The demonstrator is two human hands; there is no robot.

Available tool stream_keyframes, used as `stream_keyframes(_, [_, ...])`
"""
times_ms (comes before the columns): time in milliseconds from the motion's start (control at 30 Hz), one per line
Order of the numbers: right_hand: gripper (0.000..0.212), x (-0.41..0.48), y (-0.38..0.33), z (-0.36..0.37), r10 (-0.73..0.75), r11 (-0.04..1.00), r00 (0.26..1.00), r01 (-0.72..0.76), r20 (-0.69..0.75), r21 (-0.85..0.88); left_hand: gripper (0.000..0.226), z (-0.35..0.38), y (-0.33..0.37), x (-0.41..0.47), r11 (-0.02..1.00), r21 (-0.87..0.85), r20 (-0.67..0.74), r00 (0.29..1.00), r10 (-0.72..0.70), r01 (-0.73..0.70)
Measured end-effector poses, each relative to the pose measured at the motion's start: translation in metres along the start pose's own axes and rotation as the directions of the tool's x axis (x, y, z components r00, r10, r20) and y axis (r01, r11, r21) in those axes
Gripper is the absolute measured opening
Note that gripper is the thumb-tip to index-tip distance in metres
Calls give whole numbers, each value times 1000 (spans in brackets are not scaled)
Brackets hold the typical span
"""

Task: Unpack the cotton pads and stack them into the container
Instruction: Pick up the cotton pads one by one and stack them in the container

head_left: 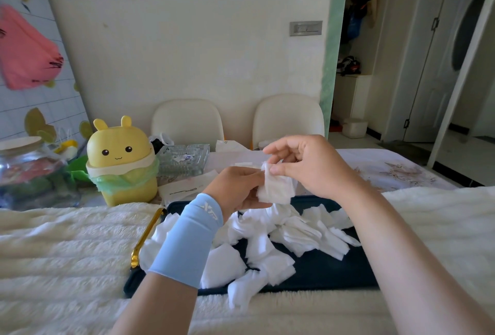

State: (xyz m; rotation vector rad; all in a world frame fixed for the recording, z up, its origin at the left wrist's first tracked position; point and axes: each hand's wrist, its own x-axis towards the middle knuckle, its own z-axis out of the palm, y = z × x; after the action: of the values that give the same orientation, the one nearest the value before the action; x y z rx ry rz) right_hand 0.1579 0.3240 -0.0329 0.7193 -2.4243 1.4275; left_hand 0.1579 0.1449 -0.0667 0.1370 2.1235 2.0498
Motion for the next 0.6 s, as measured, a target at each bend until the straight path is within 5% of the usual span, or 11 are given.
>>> stream_keyframes(200, [26,4,1,-3,-14,995,998,19,-58,97,22,3,-1,-1,999,-31,-68,998,12,-14])
stream_keyframes(333, [24,3,1,1,-24,1000,998,25,-61,16,26,4,1,-2,996,-91,-21,1000,16,-18])
stream_keyframes(500, [24,4,6,4,-26,996,992,15,-126,-89,56,3,3,-1,991,-130,32,999,16,-11])
stream_keyframes(600, [37,4,7,5,-2,987,989,-22,-150,-159,32,1,-1,1,998,-3,46,997,65,-65])
